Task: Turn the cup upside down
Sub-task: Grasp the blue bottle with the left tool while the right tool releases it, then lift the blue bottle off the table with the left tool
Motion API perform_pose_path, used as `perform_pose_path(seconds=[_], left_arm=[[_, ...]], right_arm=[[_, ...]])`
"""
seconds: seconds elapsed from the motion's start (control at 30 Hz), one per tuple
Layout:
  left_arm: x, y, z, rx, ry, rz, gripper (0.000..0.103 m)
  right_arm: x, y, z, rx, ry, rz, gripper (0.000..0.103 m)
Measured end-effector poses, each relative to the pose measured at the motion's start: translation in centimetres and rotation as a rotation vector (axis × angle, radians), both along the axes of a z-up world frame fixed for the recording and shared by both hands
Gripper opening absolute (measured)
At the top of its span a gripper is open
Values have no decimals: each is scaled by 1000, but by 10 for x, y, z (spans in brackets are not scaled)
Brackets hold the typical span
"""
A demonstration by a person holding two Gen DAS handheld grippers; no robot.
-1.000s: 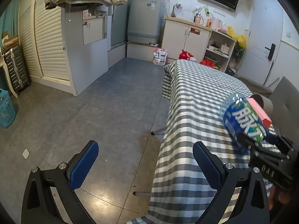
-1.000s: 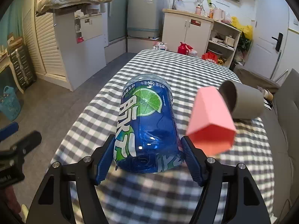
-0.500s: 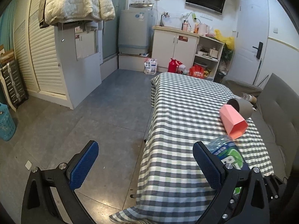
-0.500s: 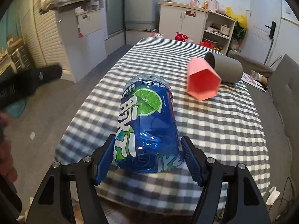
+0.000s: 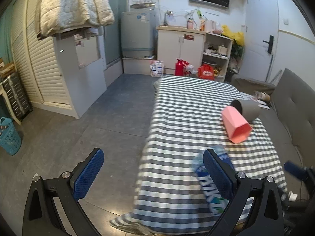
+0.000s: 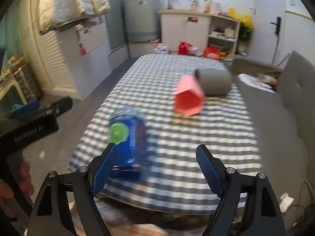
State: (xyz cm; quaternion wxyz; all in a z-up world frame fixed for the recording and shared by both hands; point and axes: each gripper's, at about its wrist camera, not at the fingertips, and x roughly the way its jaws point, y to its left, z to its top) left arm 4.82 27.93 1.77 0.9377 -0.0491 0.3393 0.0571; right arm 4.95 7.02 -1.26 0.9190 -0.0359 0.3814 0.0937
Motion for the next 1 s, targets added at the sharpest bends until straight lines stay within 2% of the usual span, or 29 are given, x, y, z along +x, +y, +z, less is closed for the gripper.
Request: perform_pose_path(seconds=[0.23,0.33,0.43,0.9,1.0], left_arm=[[12,-52,-5,52,61,-96,103],[20,-61,-7,31,98,-111,103],[30,-71,-10,50,137,-104,103],[75,-82,-46,34,327,-151,102],[81,-78,-55,-6,367,-155,101]], right_arm=[[10,-41,6,-65,-32,-76,82],[12,-51,2,-71,-35,-70,82],[16,-57,-2,-79,-41,-72,82],[35,-72,-31,-70,1,-84,82],[39,-73,-34,-67,2,-87,82]])
